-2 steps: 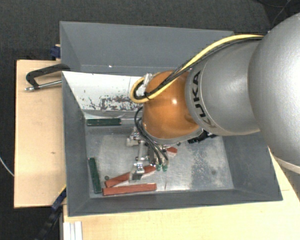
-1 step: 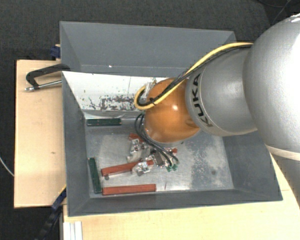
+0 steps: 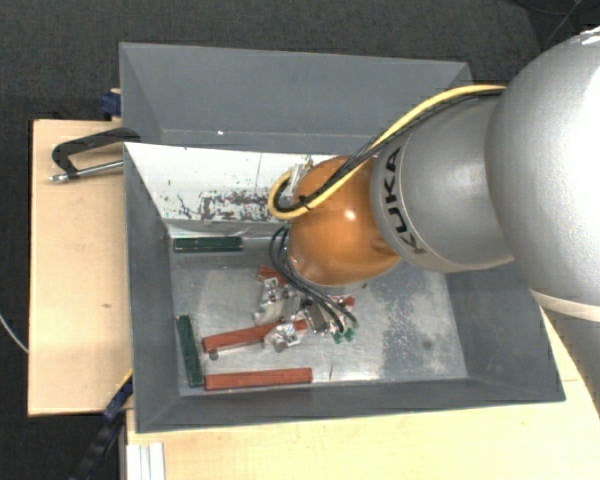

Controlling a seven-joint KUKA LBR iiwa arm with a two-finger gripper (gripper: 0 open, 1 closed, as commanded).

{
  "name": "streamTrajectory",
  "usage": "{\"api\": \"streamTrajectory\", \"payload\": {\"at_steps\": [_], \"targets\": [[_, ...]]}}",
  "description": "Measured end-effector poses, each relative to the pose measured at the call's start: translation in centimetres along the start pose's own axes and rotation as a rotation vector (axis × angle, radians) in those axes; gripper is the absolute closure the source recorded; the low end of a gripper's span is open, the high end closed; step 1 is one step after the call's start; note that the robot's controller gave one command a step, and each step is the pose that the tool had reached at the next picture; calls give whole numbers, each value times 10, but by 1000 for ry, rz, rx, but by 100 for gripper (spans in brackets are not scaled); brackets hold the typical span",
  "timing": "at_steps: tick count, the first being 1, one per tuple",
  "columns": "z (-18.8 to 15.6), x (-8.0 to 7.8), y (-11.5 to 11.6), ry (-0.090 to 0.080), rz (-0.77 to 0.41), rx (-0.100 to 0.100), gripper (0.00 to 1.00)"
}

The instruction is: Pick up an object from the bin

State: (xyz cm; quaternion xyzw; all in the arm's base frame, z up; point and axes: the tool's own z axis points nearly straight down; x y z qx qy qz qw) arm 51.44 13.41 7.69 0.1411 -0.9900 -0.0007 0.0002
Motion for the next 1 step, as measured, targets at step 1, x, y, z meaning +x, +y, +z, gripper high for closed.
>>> {"api": "streamTrajectory", "payload": {"at_steps": [1], "targets": [[-165,-27,5,-11,23,1,100]]}}
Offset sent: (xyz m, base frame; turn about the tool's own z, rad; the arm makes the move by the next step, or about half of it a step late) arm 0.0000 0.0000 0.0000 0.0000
